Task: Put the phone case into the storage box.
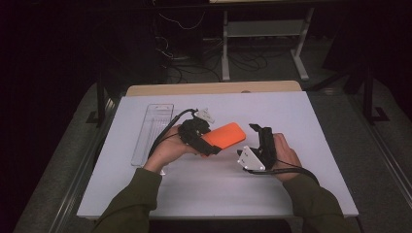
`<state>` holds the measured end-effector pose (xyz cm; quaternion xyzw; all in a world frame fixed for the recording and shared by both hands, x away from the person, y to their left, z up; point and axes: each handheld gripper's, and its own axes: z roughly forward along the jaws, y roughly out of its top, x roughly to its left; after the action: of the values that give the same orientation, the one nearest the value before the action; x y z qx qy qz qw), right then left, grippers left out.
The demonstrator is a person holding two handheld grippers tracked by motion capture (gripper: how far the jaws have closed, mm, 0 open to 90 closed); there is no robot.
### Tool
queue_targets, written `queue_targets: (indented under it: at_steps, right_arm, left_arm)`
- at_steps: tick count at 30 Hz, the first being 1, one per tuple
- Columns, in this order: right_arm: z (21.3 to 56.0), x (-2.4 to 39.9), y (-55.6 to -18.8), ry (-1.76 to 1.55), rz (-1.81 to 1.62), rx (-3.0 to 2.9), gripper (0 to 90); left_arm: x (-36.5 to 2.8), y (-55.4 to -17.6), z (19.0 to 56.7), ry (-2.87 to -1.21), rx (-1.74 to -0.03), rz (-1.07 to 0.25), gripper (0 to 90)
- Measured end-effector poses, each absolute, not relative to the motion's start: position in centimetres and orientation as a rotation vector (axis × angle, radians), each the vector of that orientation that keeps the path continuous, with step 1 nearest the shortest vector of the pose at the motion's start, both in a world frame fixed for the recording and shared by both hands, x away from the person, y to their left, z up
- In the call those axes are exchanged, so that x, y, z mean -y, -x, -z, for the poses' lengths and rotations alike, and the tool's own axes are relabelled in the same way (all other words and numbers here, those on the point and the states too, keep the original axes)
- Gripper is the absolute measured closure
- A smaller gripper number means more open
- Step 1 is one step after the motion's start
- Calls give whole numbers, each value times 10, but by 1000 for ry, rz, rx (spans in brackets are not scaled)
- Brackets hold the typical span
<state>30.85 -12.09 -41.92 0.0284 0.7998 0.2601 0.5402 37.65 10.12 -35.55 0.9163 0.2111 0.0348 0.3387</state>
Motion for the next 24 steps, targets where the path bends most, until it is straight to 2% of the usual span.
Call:
queue_targets:
  at_steps: [24]
  right_arm:
    - [425,110,-298,74,-504,-1770,0]
  left_arm:
    - [-102,-376,355,-2391,-554,-90,158]
